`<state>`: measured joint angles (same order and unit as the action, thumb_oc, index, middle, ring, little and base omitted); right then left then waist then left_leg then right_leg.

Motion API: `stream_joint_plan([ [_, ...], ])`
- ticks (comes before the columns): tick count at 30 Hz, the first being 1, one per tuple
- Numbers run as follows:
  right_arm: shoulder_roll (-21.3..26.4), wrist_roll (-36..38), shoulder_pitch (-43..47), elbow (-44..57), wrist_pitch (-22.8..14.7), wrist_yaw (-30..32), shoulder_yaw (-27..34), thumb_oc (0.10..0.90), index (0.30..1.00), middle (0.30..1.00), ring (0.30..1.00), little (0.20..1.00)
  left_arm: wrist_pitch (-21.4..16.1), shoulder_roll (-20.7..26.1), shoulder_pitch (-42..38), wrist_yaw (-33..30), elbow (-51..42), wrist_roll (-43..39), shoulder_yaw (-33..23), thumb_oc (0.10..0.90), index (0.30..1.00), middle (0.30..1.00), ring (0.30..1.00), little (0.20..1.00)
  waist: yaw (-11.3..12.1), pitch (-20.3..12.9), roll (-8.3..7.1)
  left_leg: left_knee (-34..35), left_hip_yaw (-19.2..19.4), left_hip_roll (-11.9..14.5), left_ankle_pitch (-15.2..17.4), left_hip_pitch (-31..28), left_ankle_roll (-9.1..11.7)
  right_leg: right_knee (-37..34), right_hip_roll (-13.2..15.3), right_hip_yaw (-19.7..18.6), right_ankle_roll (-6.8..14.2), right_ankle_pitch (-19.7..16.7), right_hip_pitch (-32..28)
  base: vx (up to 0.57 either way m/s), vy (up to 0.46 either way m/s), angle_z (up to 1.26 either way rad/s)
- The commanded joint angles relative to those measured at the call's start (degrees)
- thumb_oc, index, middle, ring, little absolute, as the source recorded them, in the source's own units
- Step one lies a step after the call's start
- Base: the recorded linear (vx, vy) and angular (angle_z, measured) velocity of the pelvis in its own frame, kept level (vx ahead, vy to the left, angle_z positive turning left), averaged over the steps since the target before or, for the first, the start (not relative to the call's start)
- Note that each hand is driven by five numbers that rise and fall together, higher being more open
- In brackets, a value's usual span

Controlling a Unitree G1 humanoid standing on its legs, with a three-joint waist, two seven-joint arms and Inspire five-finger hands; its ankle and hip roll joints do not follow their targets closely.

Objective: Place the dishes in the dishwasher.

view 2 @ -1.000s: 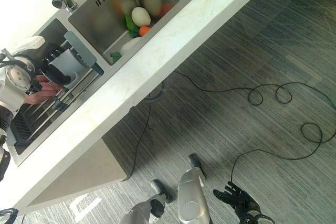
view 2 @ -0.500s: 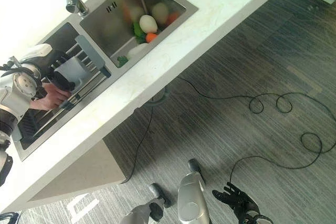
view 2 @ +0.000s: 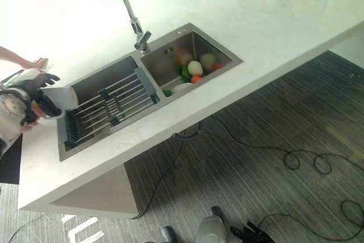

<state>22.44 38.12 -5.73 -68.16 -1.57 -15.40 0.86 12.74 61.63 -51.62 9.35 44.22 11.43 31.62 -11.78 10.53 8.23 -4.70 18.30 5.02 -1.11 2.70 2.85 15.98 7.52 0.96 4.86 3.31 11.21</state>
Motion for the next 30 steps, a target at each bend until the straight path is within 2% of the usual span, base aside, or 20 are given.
stream_joint_plan([
  [1, 0.64, -2.29, -1.77, 2.30, -1.45, -0.73, 0.09, 0.800, 0.900, 0.900, 0.900, 0.900, -0.45, 5.03, -3.01, -3.59, -2.48, -2.99, -6.15, 0.800, 0.900, 0.900, 0.900, 0.900, -1.68, -0.41, 0.37, -12.48, -1.58, 3.39, 13.55, 2.96, 1.90, 1.20, 4.07, 3.47, 6.37, 5.53, -1.61, -0.02, -0.024, 0.10],
  [4, -0.39, -2.92, -1.43, 0.62, -1.55, -1.10, 0.73, 0.800, 0.900, 0.900, 0.900, 0.900, -1.37, 7.70, -1.56, -2.65, -5.86, -3.55, -8.41, 0.800, 0.900, 0.900, 0.900, 0.900, -0.28, -1.46, -0.54, -12.48, -2.35, 3.45, 14.13, 2.67, 1.71, 1.20, 3.94, 4.54, 6.32, 6.05, -2.63, -0.03, -0.036, 0.12],
  [11, -1.23, -3.48, -1.37, -1.10, -1.40, -1.78, 1.46, 0.800, 0.900, 0.900, 0.900, 0.900, -6.31, 9.54, 1.75, -3.06, -10.12, -5.80, -11.90, 0.800, 0.900, 0.900, 0.900, 0.900, 1.38, -2.58, -1.67, -12.48, -3.29, 3.53, 14.56, 2.58, 1.45, 1.20, 3.69, 5.77, 6.22, 6.56, -3.57, -0.02, -0.023, 0.12],
  [17, -2.29, -3.67, -1.44, -2.23, -1.93, -1.58, 1.66, 0.800, 0.900, 0.900, 0.900, 0.900, -9.59, 10.16, 5.04, -7.10, -18.20, -8.94, -15.90, 0.800, 0.900, 0.900, 0.900, 0.900, 2.64, -3.41, -2.46, -12.48, -3.87, 3.57, 14.60, 2.98, 1.24, 1.20, 3.60, 6.49, 6.00, 6.71, -3.66, -0.02, -0.002, 0.03],
  [19, -2.46, -3.89, -1.32, -3.05, -2.09, -1.57, 1.87, 0.800, 0.900, 0.900, 0.900, 0.900, -12.11, 10.14, 6.25, -9.38, -20.40, -10.28, -17.49, 0.800, 0.900, 0.900, 0.900, 0.900, 3.11, -3.66, -2.76, -12.48, -4.05, 3.59, 14.72, 2.94, 1.20, 1.20, 3.66, 6.81, 5.95, 6.86, -3.88, -0.02, 0.008, -0.01],
  [20, -2.89, -4.56, -1.39, -3.73, -2.02, -1.29, 2.45, 0.800, 0.900, 0.900, 0.900, 0.900, -15.13, 10.05, 9.04, -13.33, -25.76, -11.94, -20.76, 0.800, 0.900, 0.900, 0.900, 0.900, 3.91, -4.03, -3.17, -12.48, -4.43, 3.54, 14.84, 3.03, 1.13, 1.20, 3.73, 7.23, 5.79, 7.10, -4.08, 0.00, 0.000, 0.00],
  [21, -2.89, -4.63, -1.39, -3.79, -1.98, -1.28, 2.47, 0.800, 0.900, 0.900, 0.900, 0.900, -15.82, 10.04, 9.57, -13.88, -26.27, -12.12, -21.31, 0.800, 0.900, 0.900, 0.900, 0.900, 3.95, -4.10, -3.17, -12.48, -4.46, 3.53, 14.85, 3.08, 1.12, 1.20, 3.73, 7.25, 5.77, 7.12, -4.05, 0.00, 0.000, 0.00],
  [24, -3.53, -6.29, -1.37, -5.55, -2.27, -1.48, 3.55, 0.800, 0.900, 0.900, 0.900, 0.900, -18.64, 7.43, 17.42, -19.19, -37.18, -15.48, -29.64, 0.800, 0.900, 0.900, 0.900, 0.900, 5.74, -4.71, -3.83, -12.48, -5.48, 3.27, 15.12, 3.10, 1.01, 1.20, 3.94, 8.42, 5.40, 7.55, -4.83, -0.02, 0.044, 0.01],
  [29, -3.88, -8.01, -0.89, -6.30, -3.03, -2.05, 3.35, 0.800, 0.900, 0.900, 0.900, 0.900, -22.76, 0.54, 28.64, -21.47, -44.70, -20.64, -38.24, 0.800, 0.900, 0.900, 0.900, 0.900, 7.48, -5.15, -4.36, -12.48, -7.01, 2.91, 15.23, 3.10, 0.90, 1.20, 4.01, 9.76, 4.78, 8.22, -5.85, -0.01, 0.037, 0.13],
  [30, -4.06, -8.49, -0.74, -6.36, -3.36, -2.20, 3.27, 0.800, 0.900, 0.900, 0.900, 0.900, -24.43, -2.04, 31.34, -22.13, -46.24, -21.33, -39.62, 0.800, 0.900, 0.900, 0.900, 0.900, 8.01, -5.17, -4.60, -12.48, -7.40, 2.82, 15.21, 3.10, 0.90, 1.20, 4.03, 10.14, 4.62, 8.38, -6.12, -0.01, 0.038, 0.15],
])
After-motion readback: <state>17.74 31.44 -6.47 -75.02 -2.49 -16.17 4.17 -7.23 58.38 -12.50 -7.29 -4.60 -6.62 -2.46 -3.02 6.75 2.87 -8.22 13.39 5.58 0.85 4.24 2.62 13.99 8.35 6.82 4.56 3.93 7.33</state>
